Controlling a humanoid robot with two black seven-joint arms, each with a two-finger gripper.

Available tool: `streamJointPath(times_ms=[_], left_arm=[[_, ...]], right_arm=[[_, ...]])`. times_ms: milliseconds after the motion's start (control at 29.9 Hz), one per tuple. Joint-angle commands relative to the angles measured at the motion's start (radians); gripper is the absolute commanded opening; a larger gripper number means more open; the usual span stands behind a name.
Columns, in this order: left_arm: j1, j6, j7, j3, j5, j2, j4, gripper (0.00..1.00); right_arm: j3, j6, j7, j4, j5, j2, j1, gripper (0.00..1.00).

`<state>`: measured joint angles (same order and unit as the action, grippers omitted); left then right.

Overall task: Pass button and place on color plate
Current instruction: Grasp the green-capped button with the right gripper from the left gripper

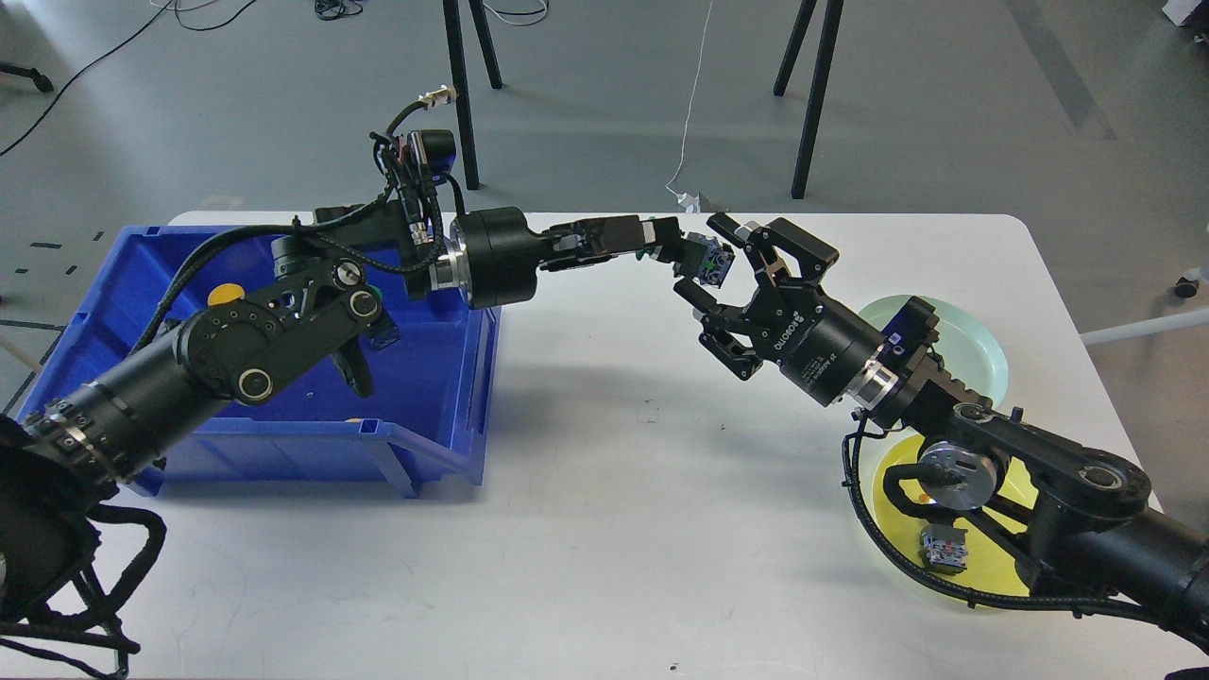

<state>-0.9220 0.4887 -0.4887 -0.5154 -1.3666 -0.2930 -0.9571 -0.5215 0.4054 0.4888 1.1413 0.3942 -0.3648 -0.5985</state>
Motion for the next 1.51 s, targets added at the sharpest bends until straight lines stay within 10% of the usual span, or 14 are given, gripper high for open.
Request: streamJointPath(times_ms=[0,100,468,736,1472], left_arm=[[0.0,0.0,0.0,0.0,0.007,0.0,0.0,0.12],[0.002,0.0,0.0,0.0,0.011,0.0,0.001,0.12],[0.011,0.0,0.0,-0.002,0.014,0.0,0.006,0.15],[0.031,0.0,0.0,-0.008,0.092,-0.003,0.006,0.53],[0.035,0.0,0.0,-0.009,0.104,-0.003,0.006,0.73]], right_arm=[[0.0,-0.008,0.0,0.0,0.0,0.001,0.0,0.13],[0.001,-0.011,0.0,0.0,0.002,0.0,0.0,0.0],[0.0,-0.027,0.0,0.002,0.002,0.001,0.0,0.0],[0.003,-0.028,0.0,0.002,0.002,0.001,0.002,0.0],[0.001,-0.036,0.0,0.002,0.002,0.021,0.002,0.0]])
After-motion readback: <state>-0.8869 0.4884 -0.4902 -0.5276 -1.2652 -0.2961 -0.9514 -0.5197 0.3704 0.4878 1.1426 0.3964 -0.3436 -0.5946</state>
